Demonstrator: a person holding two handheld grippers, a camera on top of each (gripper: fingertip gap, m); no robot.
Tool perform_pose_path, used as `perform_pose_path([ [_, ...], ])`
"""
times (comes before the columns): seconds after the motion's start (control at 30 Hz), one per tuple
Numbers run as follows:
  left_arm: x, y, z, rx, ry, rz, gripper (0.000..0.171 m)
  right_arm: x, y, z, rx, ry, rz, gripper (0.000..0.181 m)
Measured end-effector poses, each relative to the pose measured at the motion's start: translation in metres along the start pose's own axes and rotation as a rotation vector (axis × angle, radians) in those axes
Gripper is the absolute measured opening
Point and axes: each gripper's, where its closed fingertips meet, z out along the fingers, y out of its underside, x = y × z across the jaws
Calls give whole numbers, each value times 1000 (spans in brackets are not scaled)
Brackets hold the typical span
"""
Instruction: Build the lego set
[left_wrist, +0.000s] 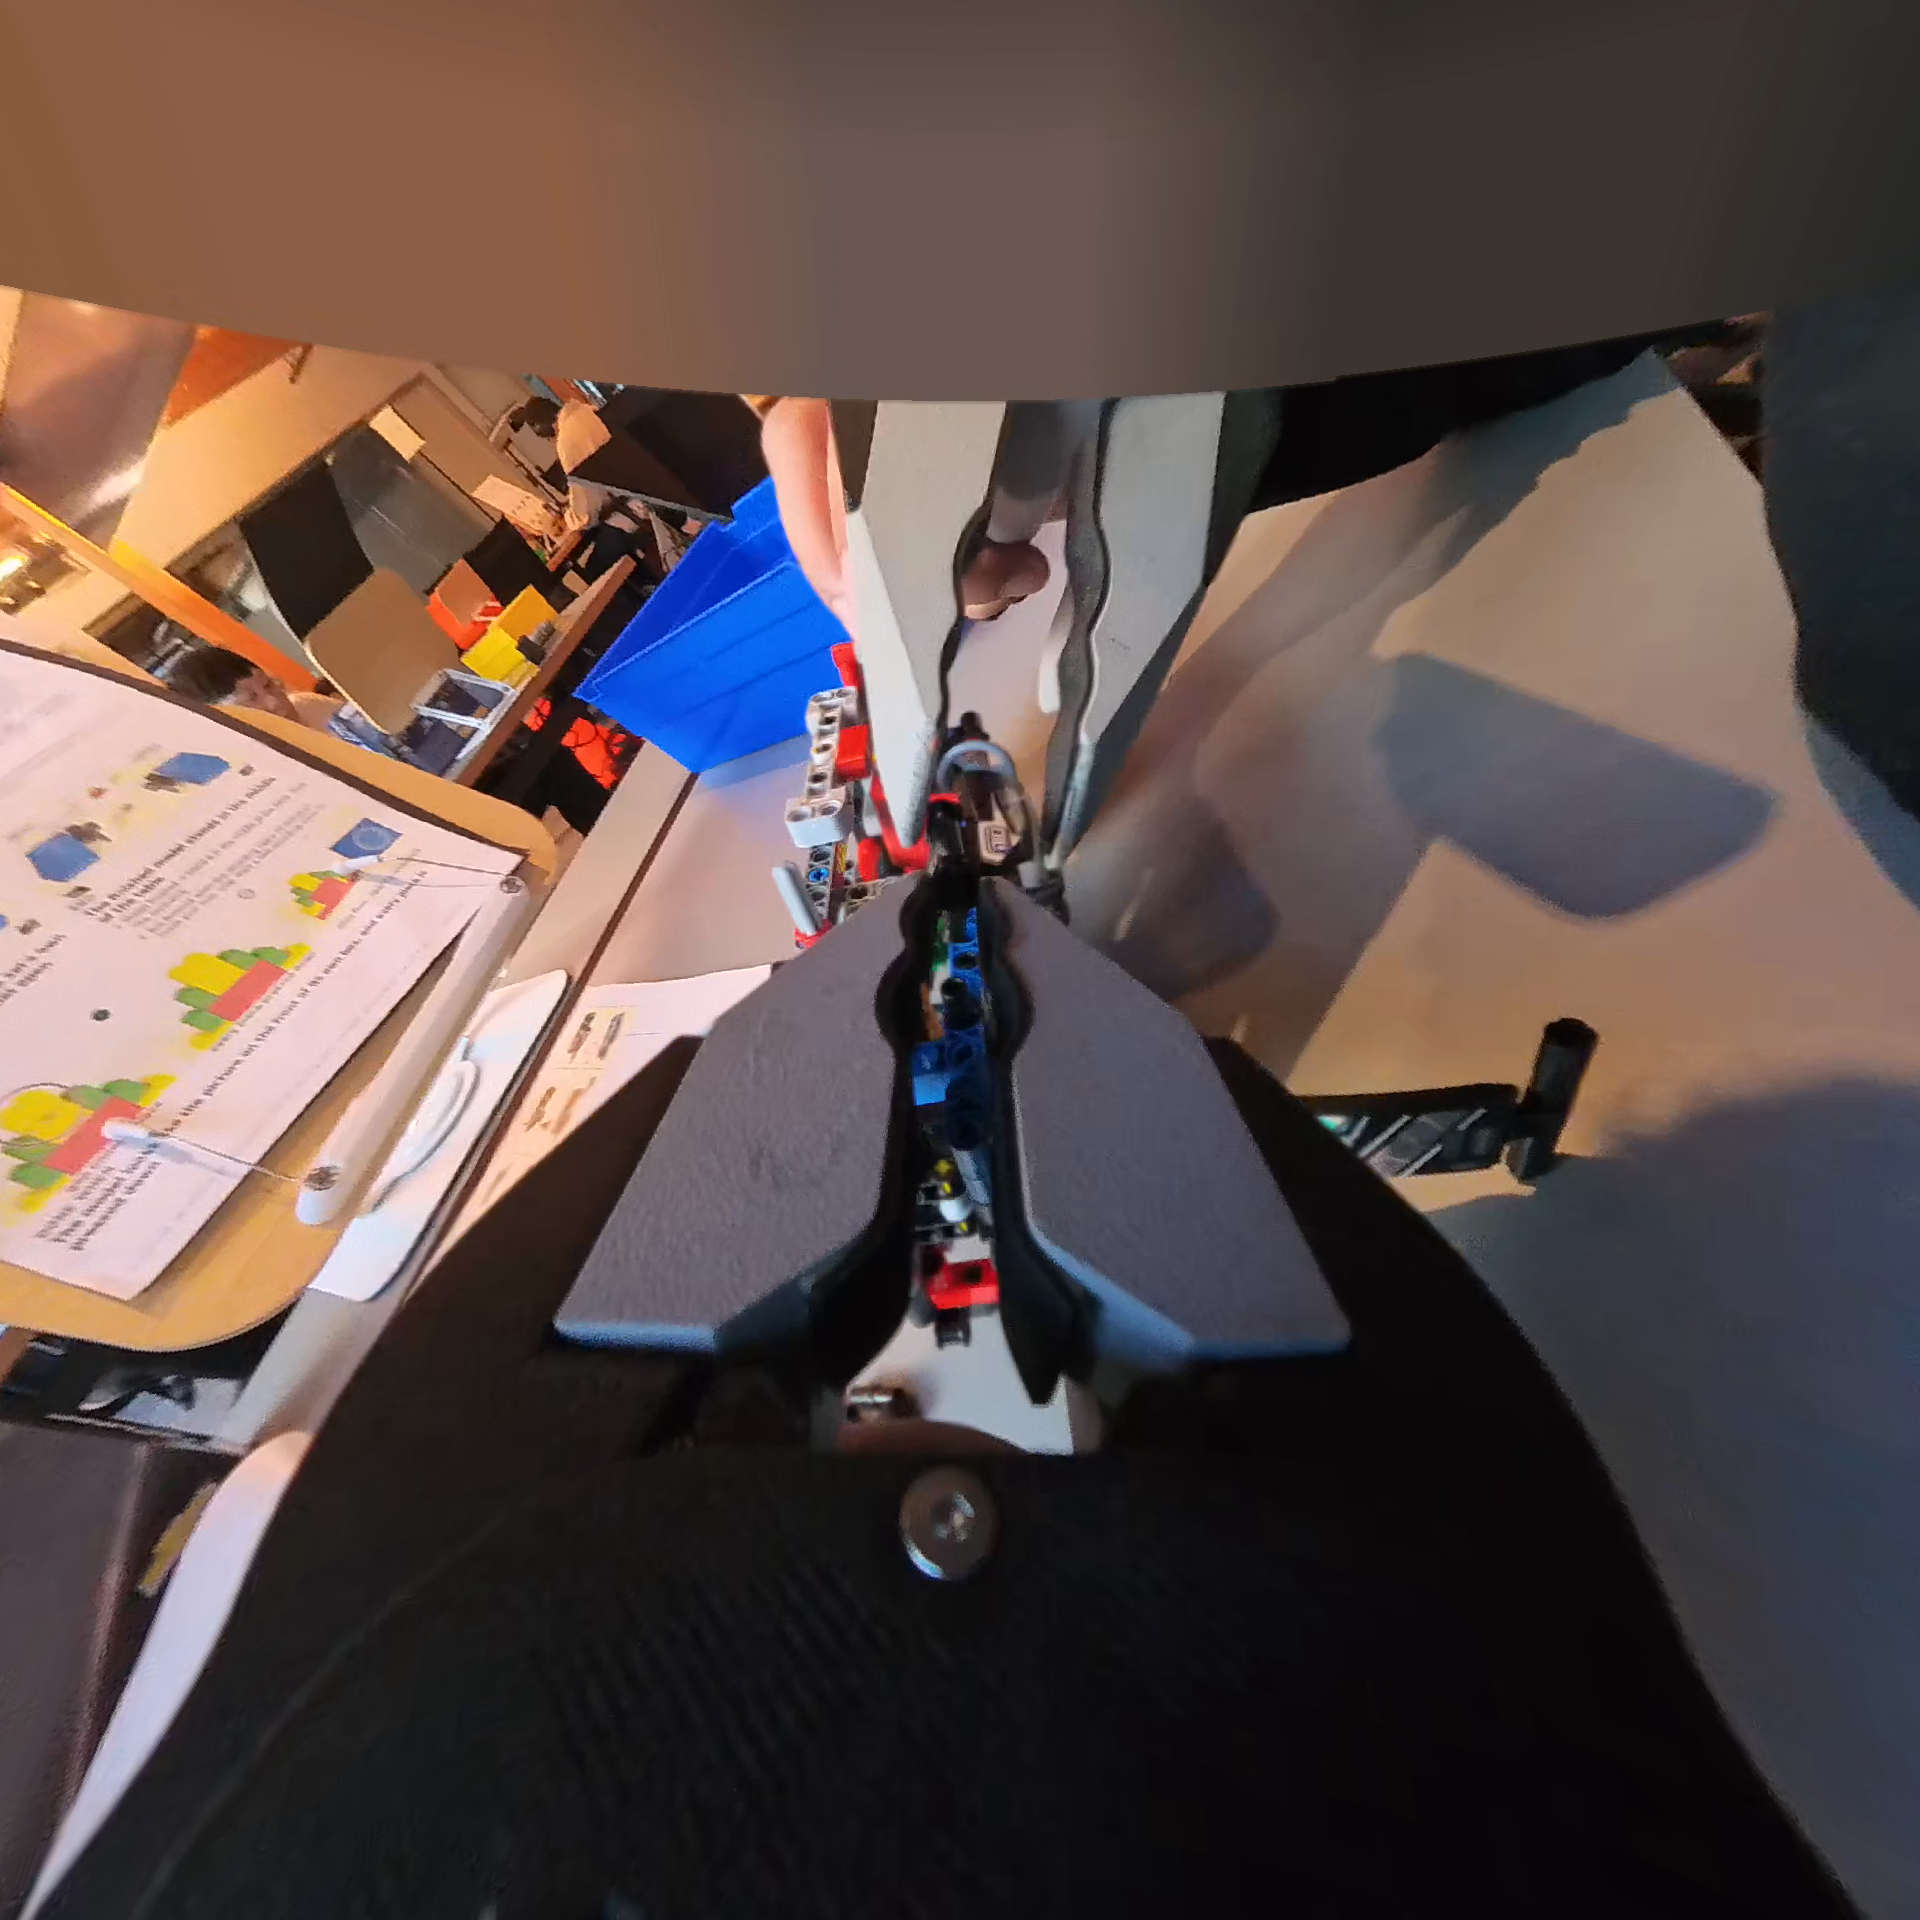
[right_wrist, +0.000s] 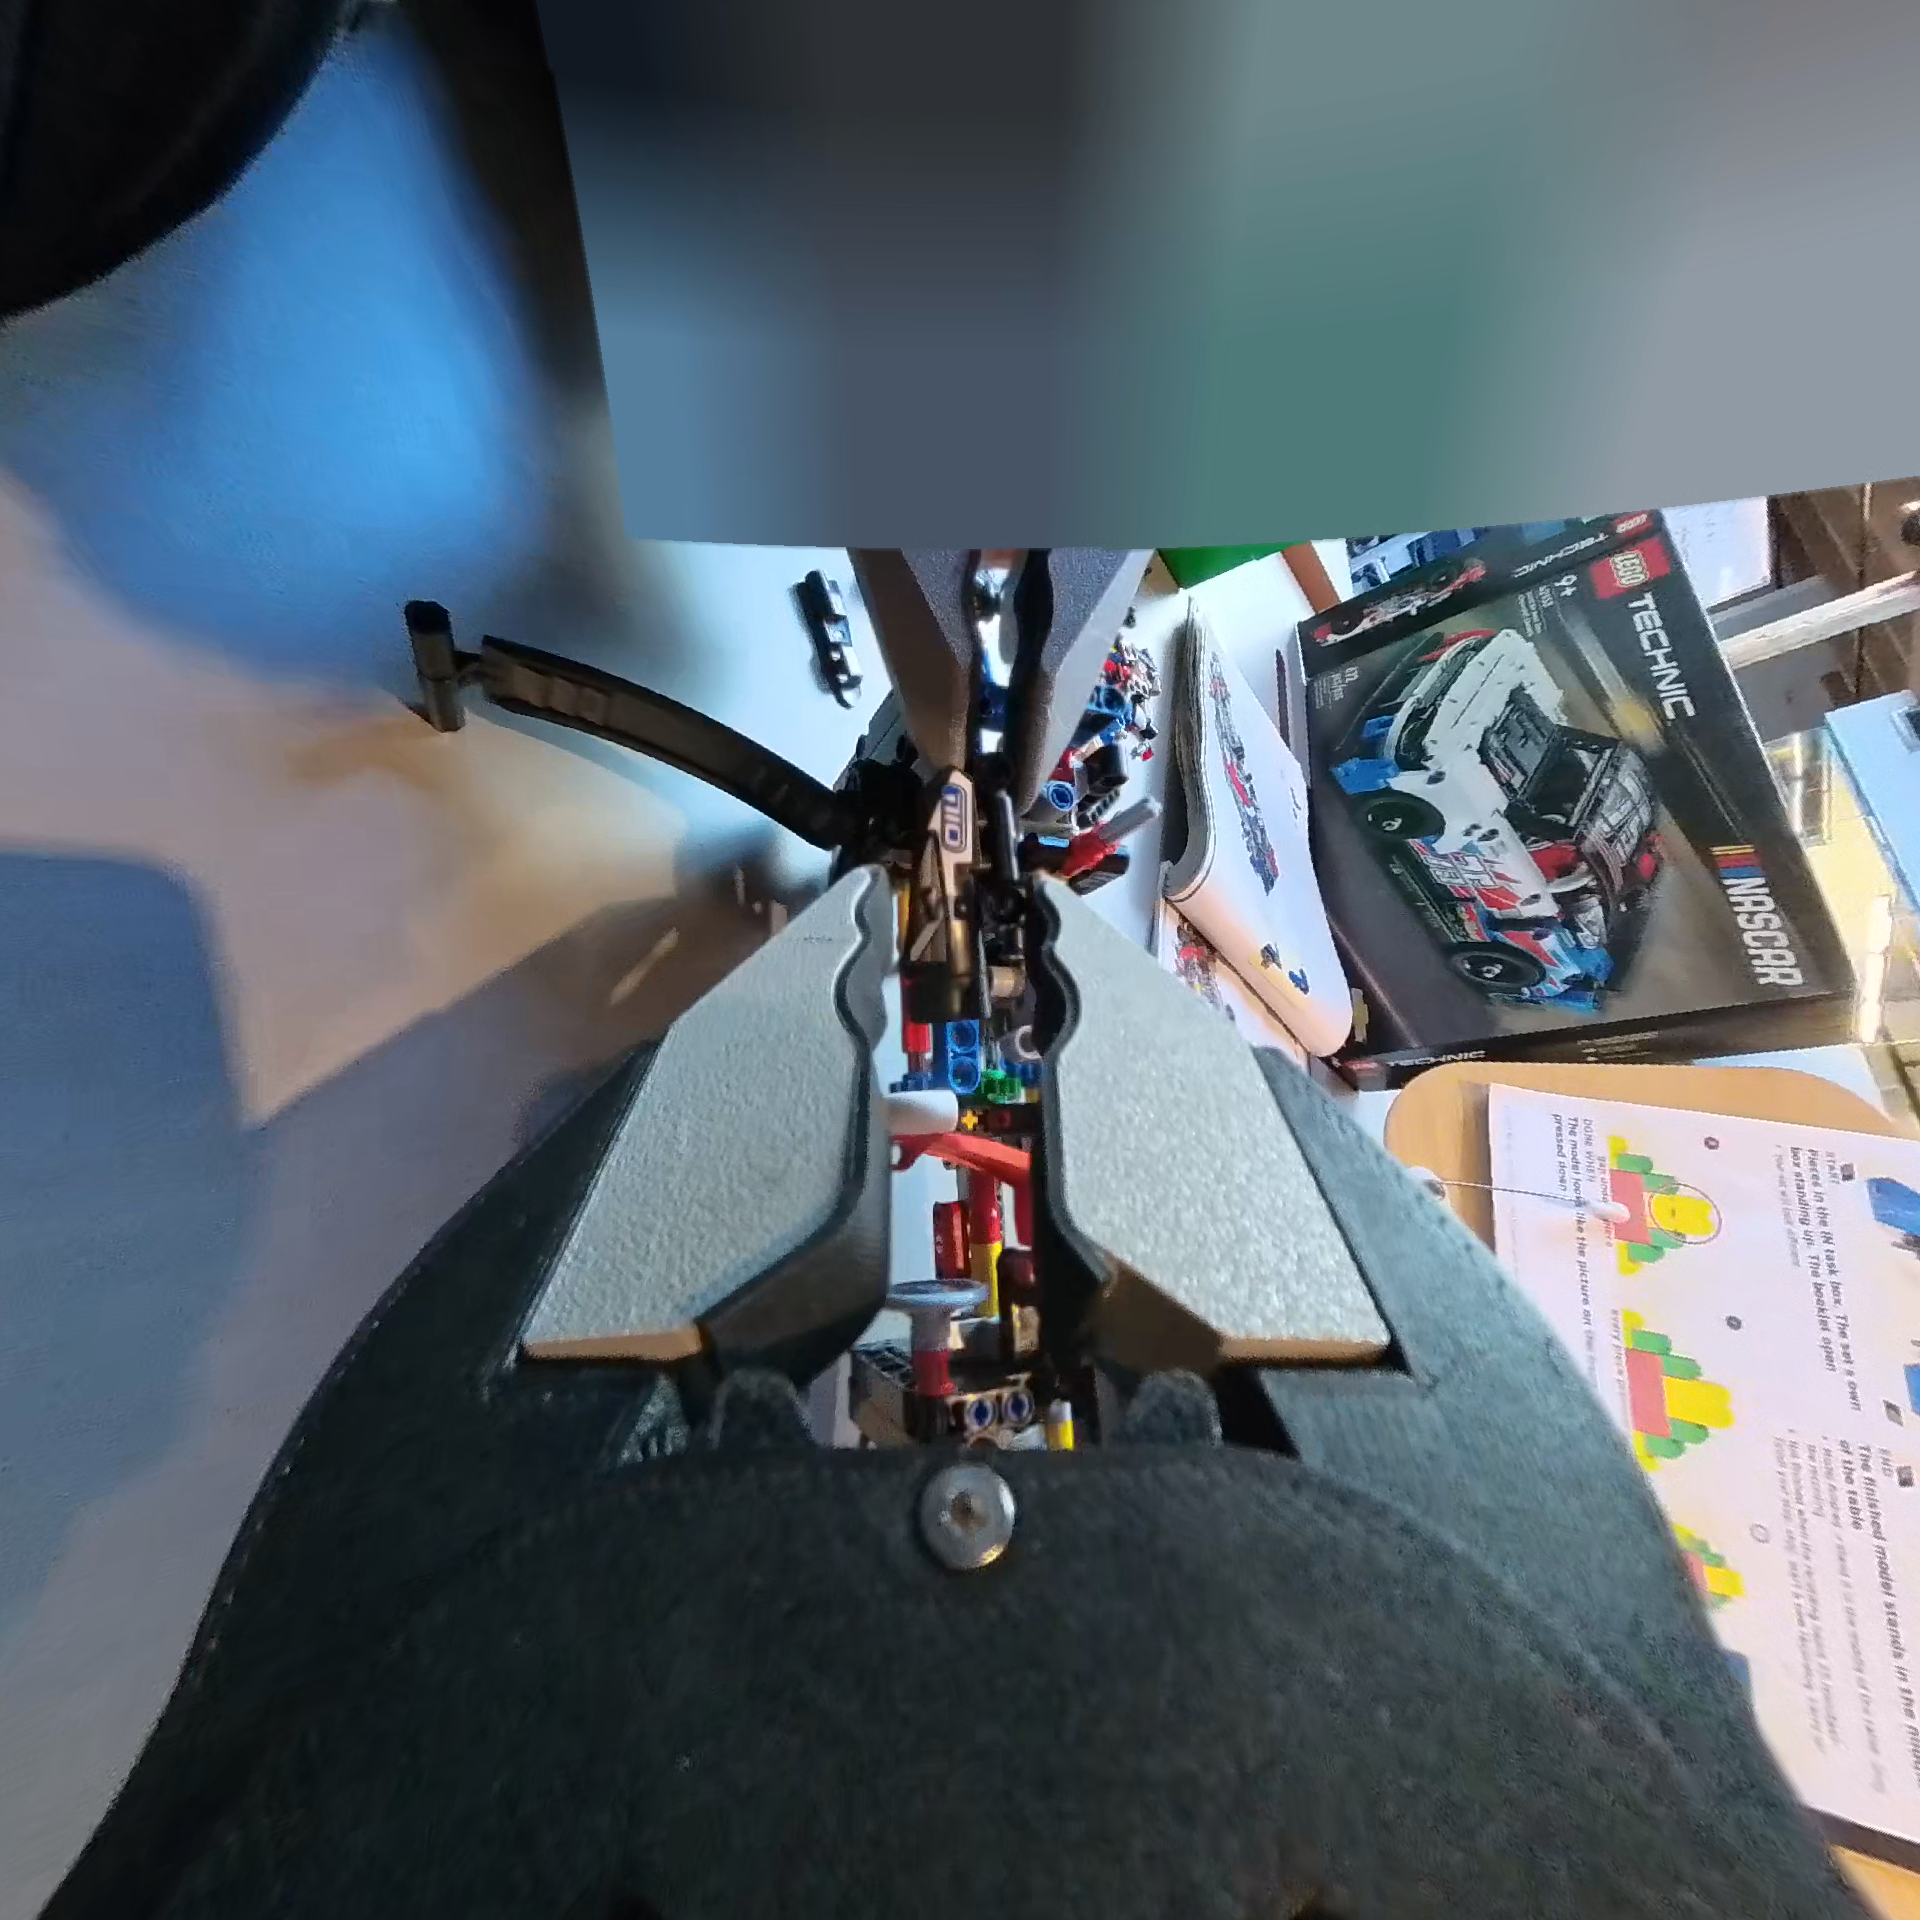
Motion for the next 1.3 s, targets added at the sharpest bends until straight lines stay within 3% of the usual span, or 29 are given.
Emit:
perform_pose_path([
  [0.3,2,4,1,-14,19,-65,5,-1,3,0,-45,9,-32,18],
  [0.4,6,1,-2,8,67,-155,31,-3,5,0,-63,-11,-16,18],
  [0.47,-3,-1,-8,36,57,-211,38,-3,7,-1,-74,-19,-3,18],
  [0.67,-27,-4,-23,88,16,-323,36,-5,6,4,-90,-37,29,18],
  [1.3,-17,6,-17,25,49,-324,33,-3,5,7,-103,-42,72,18],
])
